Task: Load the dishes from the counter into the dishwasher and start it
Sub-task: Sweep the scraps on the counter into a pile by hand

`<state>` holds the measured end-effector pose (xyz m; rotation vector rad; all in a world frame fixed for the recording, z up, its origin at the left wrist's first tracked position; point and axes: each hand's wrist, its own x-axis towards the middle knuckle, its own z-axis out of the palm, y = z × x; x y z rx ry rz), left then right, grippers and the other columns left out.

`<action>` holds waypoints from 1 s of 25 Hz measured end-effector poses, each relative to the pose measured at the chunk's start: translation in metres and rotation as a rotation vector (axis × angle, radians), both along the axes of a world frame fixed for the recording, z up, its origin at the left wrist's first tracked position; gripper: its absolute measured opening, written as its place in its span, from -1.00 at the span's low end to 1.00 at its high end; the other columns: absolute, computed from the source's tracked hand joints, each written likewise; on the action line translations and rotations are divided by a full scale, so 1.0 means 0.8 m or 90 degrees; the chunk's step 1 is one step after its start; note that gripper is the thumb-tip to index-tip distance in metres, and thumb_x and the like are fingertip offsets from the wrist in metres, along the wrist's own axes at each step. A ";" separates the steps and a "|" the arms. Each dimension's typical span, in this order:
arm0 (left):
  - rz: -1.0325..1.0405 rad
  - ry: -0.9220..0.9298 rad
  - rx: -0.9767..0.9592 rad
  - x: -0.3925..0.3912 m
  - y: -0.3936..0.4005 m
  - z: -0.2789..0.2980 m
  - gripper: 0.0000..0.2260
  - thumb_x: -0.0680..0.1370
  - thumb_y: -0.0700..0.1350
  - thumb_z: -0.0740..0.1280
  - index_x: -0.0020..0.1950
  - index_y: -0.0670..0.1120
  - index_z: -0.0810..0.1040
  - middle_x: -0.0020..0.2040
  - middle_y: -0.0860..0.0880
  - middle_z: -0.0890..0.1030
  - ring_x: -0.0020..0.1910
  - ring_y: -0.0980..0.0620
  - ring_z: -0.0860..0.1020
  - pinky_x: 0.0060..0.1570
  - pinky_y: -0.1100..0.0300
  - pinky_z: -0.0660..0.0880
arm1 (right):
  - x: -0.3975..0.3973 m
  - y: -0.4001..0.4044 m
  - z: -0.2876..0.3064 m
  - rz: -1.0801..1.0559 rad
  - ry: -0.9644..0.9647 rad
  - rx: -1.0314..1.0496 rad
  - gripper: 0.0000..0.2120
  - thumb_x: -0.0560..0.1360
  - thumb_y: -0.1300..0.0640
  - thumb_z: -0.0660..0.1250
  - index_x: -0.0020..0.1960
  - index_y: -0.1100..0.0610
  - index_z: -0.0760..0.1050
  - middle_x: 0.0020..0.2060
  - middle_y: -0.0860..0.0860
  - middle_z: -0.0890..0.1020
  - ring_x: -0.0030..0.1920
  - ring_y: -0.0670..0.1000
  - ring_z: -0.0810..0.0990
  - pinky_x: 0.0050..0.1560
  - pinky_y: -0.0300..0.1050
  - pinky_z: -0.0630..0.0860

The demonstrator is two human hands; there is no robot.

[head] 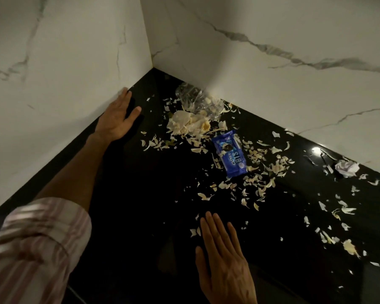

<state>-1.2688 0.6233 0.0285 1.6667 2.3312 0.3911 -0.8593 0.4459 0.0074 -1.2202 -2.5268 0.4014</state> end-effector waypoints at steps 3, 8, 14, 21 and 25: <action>0.029 -0.035 -0.004 0.019 0.034 0.002 -0.38 0.62 0.30 -0.06 0.60 0.00 0.06 0.61 0.04 0.01 0.57 0.03 -0.01 0.51 0.01 -0.04 | -0.002 0.002 -0.001 -0.001 0.012 0.018 -0.50 0.66 -0.08 -0.02 0.51 0.13 0.24 0.51 0.04 0.31 0.52 0.02 0.23 0.42 0.06 0.23; -0.068 -0.075 -0.004 0.081 0.096 0.018 -0.51 0.69 0.09 -0.02 0.59 -0.08 0.08 0.60 -0.04 0.03 0.57 -0.03 0.00 0.53 -0.02 -0.03 | -0.002 0.004 -0.003 -0.013 -0.010 0.040 -0.50 0.66 -0.11 -0.04 0.49 0.10 0.30 0.48 0.03 0.35 0.50 -0.01 0.28 0.39 0.02 0.26; -0.193 -0.129 -0.019 0.196 0.117 0.035 -0.64 0.66 -0.12 0.12 0.47 -0.08 0.34 0.50 -0.10 0.32 0.47 -0.13 0.27 0.41 -0.12 0.28 | -0.003 0.006 0.001 -0.010 -0.017 0.028 -0.50 0.66 -0.10 -0.03 0.48 0.12 0.34 0.50 0.02 0.32 0.52 -0.01 0.24 0.43 0.01 0.22; -0.404 -0.258 -0.114 0.324 0.003 0.089 -0.44 0.67 0.15 -0.09 0.58 -0.12 0.07 0.60 -0.09 0.04 0.57 -0.03 0.00 0.53 -0.02 -0.01 | 0.003 -0.001 0.009 -0.003 -0.064 -0.023 -0.50 0.68 -0.09 -0.02 0.56 0.08 0.15 0.56 -0.04 0.17 0.57 -0.05 0.06 0.48 -0.01 0.09; -0.065 -0.184 0.092 0.211 -0.021 0.038 -0.49 0.66 0.18 -0.10 0.55 0.00 0.20 0.59 -0.02 0.13 0.57 0.00 0.04 0.52 -0.14 0.03 | 0.001 -0.004 0.011 0.003 0.007 -0.069 -0.51 0.68 -0.06 0.04 0.56 0.08 0.17 0.57 -0.06 0.14 0.57 -0.05 0.04 0.49 -0.01 0.08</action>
